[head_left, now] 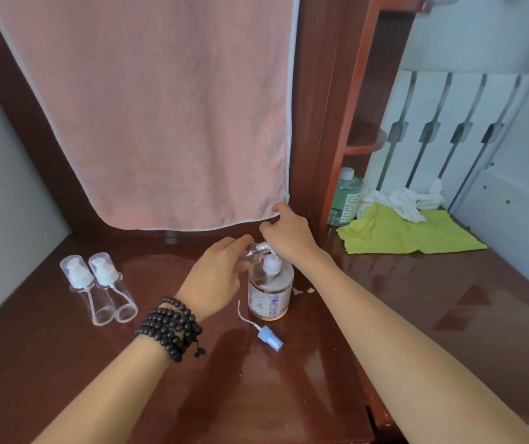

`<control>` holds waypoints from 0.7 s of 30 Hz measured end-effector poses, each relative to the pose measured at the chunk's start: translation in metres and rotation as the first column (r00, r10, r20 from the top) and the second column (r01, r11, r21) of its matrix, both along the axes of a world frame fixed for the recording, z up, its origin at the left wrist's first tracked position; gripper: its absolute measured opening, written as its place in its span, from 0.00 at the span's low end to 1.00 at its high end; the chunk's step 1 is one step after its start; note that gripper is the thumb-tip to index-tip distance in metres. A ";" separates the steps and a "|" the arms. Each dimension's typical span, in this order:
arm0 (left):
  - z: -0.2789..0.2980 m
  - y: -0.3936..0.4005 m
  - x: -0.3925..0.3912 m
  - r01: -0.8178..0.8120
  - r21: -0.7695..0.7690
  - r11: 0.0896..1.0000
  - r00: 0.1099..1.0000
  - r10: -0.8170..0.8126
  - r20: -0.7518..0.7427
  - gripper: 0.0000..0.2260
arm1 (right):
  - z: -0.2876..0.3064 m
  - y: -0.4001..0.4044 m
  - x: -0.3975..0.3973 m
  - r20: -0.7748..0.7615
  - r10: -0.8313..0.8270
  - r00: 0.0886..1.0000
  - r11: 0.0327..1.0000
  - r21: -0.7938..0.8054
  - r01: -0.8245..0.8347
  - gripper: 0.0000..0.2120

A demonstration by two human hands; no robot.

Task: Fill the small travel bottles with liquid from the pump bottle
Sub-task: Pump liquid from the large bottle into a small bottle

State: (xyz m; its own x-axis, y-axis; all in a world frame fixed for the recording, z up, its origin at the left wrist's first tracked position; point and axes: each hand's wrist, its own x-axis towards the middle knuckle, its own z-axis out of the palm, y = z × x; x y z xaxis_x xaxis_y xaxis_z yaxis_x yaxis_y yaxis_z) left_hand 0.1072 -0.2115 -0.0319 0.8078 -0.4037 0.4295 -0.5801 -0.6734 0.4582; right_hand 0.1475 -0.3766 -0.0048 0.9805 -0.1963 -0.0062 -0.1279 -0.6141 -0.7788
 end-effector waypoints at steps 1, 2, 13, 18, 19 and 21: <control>0.000 0.000 0.000 0.002 0.004 1.000 1.000 -0.002 -0.003 0.19 | 0.000 0.000 0.001 0.003 0.004 1.000 1.000 -0.001 -0.004 0.24; -0.001 -0.001 0.000 -0.001 0.009 1.000 1.000 0.001 -0.004 0.19 | -0.003 0.000 0.001 -0.001 0.002 1.000 1.000 0.014 -0.002 0.23; -0.002 -0.002 -0.003 -0.018 -0.022 1.000 1.000 0.017 -0.025 0.18 | -0.011 -0.001 -0.004 0.042 -0.037 0.998 0.994 0.105 0.032 0.21; 0.002 -0.005 0.000 -0.012 0.005 1.000 1.000 0.012 -0.016 0.17 | -0.005 -0.003 0.000 0.066 -0.024 0.998 0.998 0.064 0.020 0.22; 0.000 -0.005 0.000 -0.015 0.020 1.000 1.000 0.015 -0.019 0.18 | -0.007 -0.001 -0.002 0.045 -0.028 0.999 0.997 0.079 0.024 0.23; -0.007 -0.004 0.001 -0.019 0.043 0.999 0.999 0.021 -0.040 0.19 | -0.014 0.004 -0.006 0.001 -0.021 1.000 0.993 0.115 0.021 0.28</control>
